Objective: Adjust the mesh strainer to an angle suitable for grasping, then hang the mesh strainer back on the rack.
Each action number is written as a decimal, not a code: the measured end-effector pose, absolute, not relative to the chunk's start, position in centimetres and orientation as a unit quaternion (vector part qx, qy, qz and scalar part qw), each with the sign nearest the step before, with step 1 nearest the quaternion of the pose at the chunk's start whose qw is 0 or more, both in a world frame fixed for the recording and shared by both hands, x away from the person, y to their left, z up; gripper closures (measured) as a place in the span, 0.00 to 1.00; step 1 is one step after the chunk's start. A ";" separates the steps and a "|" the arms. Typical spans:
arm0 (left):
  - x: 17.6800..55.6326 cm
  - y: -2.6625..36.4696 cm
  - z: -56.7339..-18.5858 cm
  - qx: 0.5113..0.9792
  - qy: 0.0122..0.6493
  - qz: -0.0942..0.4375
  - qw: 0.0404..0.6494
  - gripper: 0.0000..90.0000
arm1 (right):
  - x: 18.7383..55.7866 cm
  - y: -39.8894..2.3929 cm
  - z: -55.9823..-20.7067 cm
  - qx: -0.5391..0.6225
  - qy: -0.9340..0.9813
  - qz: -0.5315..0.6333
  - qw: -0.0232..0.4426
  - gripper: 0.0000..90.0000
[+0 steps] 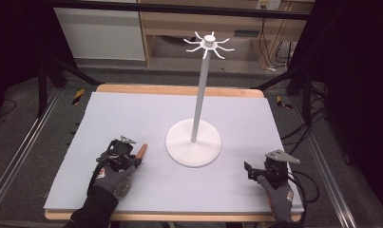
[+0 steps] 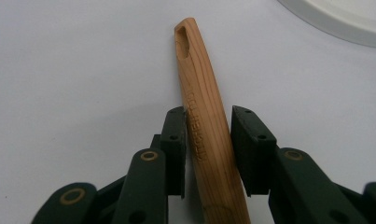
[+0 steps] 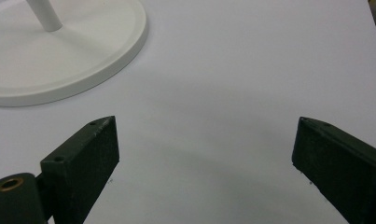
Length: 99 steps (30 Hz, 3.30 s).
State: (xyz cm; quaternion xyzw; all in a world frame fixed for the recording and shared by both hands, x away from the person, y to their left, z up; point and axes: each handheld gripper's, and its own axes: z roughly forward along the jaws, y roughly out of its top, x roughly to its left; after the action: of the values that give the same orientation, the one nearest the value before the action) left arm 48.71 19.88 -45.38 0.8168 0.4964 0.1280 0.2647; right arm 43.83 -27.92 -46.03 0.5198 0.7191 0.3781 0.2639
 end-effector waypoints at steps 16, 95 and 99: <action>48.6 18.4 -45.6 0.836 0.466 0.128 0.259 0.66 | 43.9 -28.0 -45.9 0.520 0.719 0.378 0.265 0.08; 43.4 21.9 -34.6 0.721 0.435 0.234 0.487 0.78 | 44.0 -28.1 -45.9 0.523 0.717 0.379 0.264 0.08; 43.3 21.5 -34.1 0.717 0.428 0.244 0.493 0.78 | 43.9 -28.3 -46.0 0.523 0.716 0.380 0.263 0.08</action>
State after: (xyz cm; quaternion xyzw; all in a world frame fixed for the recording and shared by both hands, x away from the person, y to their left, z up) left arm 43.28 21.55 -34.12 0.7171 0.4277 0.2436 0.4934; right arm 43.86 -28.26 -46.00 0.5229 0.7164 0.3798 0.2630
